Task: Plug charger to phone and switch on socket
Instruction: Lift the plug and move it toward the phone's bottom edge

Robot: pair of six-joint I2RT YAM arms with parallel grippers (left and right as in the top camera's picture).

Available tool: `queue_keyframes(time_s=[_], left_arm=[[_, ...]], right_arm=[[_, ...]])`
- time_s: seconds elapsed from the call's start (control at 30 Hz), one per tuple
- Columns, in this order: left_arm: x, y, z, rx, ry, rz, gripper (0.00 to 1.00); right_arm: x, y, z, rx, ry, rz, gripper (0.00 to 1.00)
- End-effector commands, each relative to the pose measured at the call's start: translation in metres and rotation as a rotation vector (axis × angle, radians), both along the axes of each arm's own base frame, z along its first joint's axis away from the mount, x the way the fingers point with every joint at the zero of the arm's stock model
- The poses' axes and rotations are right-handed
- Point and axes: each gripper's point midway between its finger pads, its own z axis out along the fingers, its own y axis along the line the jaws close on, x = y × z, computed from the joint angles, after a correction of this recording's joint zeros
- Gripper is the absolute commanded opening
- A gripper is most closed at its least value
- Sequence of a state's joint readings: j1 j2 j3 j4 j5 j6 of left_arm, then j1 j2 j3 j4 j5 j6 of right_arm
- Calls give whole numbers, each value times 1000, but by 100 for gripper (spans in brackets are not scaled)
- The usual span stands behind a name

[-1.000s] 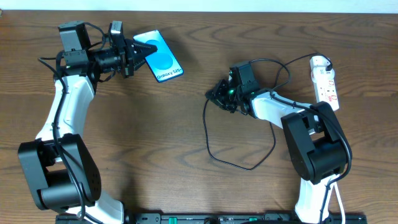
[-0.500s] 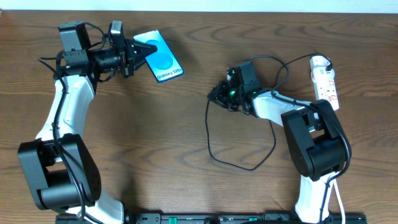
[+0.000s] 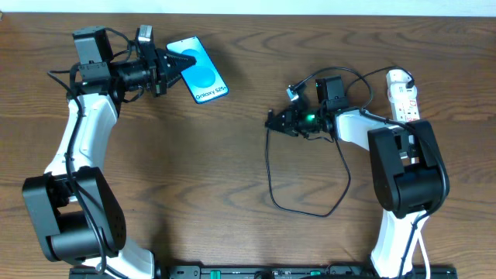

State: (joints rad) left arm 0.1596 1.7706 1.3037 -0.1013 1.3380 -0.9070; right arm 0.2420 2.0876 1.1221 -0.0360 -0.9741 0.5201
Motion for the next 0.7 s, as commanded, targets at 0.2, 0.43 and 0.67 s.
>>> queue_keyframes(time_s=[0.2, 0.43, 0.67], left_arm=[[-8, -3, 17, -6, -84, -47, 7], [-11, -5, 20, 1, -149, -78, 7], [-17, -8, 28, -24, -203, -127, 7]], right_arm=[[-41, 20, 106, 223, -267, 260, 1], [-67, 26, 146, 273, -320, 329, 1], [-91, 42, 161, 354, -314, 421, 1]])
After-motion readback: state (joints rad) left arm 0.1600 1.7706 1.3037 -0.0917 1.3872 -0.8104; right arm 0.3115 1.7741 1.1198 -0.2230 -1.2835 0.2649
